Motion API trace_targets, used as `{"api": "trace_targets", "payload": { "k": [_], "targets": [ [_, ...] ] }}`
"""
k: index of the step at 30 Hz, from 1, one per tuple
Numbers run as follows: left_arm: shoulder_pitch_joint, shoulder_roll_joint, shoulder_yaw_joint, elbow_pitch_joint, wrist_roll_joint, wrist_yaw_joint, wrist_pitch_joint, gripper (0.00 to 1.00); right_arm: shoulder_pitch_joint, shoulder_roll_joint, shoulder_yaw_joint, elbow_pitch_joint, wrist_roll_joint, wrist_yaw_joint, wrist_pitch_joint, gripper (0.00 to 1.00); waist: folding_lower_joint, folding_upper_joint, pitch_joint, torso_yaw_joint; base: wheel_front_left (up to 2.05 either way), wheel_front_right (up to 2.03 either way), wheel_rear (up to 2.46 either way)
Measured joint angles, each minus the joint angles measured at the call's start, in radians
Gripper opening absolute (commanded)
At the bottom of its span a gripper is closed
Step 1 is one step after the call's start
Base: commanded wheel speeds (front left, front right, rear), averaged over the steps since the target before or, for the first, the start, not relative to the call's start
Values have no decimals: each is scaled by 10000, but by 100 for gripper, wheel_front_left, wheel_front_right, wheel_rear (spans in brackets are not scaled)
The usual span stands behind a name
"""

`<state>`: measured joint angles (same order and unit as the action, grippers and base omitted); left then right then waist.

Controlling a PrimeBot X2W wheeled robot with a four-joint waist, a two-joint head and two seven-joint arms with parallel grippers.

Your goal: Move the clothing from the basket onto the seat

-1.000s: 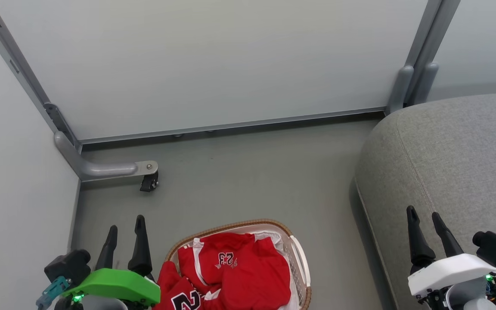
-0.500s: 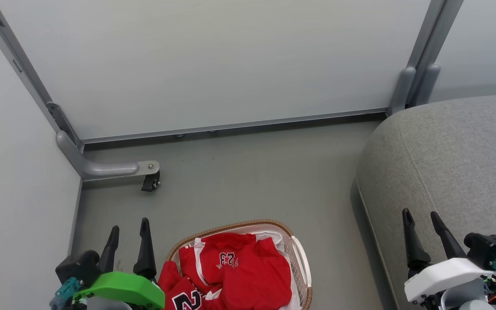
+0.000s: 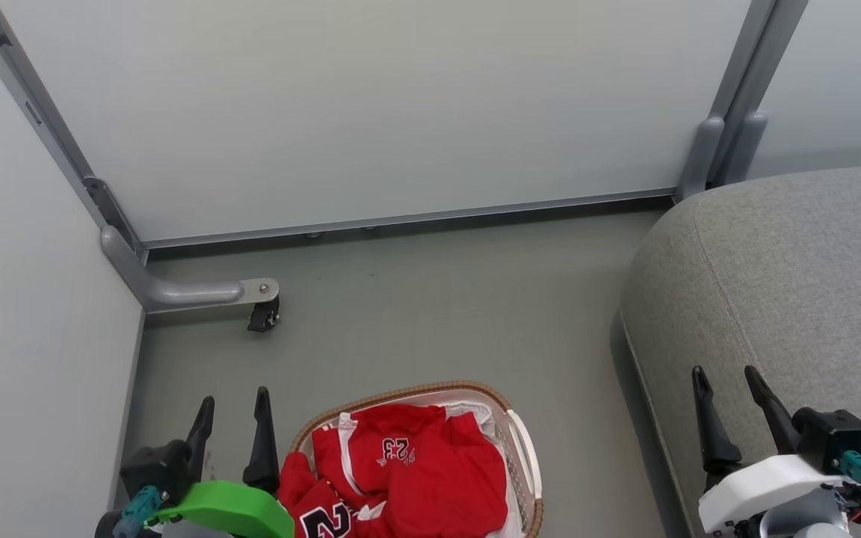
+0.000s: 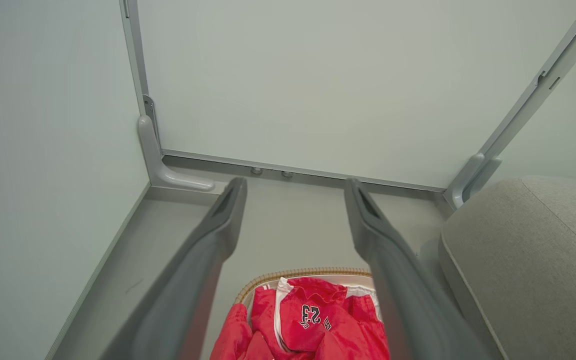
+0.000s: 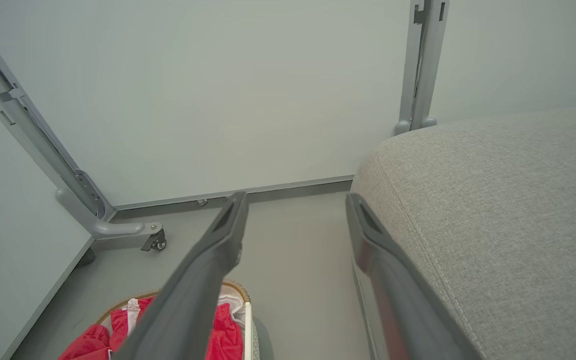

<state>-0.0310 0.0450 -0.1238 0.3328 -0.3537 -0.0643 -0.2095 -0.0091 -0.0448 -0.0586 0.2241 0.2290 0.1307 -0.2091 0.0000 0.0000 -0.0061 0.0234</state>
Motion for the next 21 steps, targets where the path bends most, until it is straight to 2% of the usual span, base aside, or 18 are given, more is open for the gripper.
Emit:
{"api": "trace_targets", "payload": {
  "k": [21],
  "targets": [
    [2, 15, -199, 416, 1350, 105, -387, 100, 63, -17, 19, -42, -1547, 2, -389, 100, 0, 0, 42, 29, 0, 0, 0]
  ]
}}
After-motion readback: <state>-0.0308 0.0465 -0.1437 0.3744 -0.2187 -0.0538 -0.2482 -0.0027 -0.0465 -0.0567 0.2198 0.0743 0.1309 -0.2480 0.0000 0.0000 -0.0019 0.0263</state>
